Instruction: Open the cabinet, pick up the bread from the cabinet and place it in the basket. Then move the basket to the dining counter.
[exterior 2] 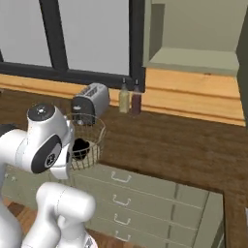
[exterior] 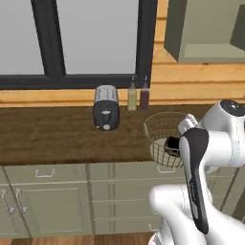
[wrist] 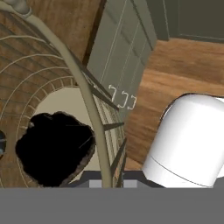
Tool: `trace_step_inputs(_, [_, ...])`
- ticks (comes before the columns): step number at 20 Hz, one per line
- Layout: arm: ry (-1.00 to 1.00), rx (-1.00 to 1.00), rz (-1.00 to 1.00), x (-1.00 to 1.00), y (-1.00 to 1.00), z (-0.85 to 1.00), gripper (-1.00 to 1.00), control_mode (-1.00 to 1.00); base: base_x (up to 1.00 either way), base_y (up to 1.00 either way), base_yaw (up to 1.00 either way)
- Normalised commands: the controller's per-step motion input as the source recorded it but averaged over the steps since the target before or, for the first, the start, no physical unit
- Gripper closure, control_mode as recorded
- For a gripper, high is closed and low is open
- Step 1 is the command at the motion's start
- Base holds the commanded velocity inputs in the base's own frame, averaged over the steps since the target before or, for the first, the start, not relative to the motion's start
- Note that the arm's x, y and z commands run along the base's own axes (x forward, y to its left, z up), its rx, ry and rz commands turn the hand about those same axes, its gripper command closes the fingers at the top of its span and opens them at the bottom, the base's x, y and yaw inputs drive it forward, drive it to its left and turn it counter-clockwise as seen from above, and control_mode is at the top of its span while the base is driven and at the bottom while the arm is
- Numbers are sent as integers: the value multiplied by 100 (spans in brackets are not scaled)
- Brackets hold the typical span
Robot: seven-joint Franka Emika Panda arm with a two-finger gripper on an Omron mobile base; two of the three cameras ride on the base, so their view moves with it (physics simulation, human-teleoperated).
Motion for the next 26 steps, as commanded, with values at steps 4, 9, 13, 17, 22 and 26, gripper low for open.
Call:
trace_step_inputs(4, [0,0,0,0,0,0,100,100,-21,93,86])
trace_step_inputs(9, [0,0,0,0,0,0,100,100,-25,67,87])
trace_step_inputs(13, [0,0,0,0,0,0,100,100,-48,32,81])
trace_step_inputs(17, [0,0,0,0,0,0,100,100,-47,28,83])
trace_step_inputs(22, [0,0,0,0,0,0,100,100,-37,28,89])
trace_step_inputs(26, [0,0,0,0,0,0,100,100,-33,26,93])
